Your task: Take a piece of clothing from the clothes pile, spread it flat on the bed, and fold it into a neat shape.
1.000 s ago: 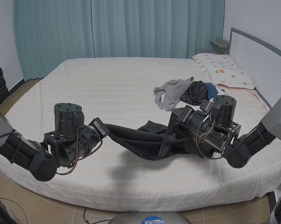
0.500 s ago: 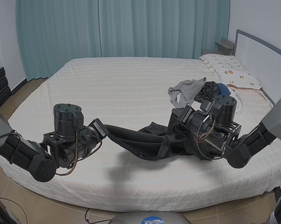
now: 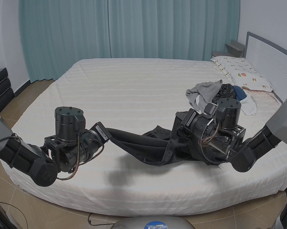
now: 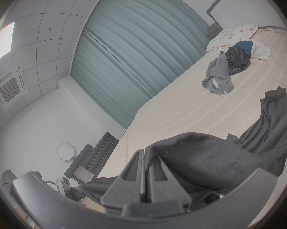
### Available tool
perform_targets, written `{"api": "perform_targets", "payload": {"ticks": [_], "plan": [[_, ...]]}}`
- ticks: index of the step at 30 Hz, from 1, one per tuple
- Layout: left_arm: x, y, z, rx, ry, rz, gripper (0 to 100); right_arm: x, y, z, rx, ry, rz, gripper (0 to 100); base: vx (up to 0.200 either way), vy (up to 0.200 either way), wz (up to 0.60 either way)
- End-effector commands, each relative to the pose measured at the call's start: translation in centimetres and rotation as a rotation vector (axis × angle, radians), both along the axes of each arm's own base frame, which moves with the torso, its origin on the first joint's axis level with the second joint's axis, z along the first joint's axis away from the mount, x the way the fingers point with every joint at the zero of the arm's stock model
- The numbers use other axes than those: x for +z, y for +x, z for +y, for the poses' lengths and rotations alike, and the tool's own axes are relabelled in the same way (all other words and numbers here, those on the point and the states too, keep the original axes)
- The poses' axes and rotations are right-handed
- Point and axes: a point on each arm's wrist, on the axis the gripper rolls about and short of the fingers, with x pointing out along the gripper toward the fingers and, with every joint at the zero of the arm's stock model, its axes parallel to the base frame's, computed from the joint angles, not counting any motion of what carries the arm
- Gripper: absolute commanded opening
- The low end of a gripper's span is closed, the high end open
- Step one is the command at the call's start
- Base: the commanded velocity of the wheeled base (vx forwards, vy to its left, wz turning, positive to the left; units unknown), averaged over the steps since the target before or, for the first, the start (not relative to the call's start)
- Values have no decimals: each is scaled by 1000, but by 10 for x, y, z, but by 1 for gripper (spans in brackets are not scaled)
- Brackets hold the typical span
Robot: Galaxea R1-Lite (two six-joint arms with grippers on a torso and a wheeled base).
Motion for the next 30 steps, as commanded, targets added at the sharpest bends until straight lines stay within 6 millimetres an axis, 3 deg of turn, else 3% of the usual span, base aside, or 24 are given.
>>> {"api": "perform_targets", "payload": {"ticks": [1,11,16,23,30], "plan": [[0,0,0,1,0,1,0,-2,1,0,0,-2,3,0,0,200,0],[-4,-2,3,6,6,15,0,-1,1,0,-1,-8,-2,0,0,200,0],[-12,-11,1,1,26,41,0,2,-2,-10,-20,-20,5,0,0,0,0],[-15,-22,9,7,39,61,0,-4,-23,-25,-43,-41,50,0,0,0,0],[1,-42,17,17,27,20,0,4,-53,-41,-42,-36,37,0,-29,0,0]]}}
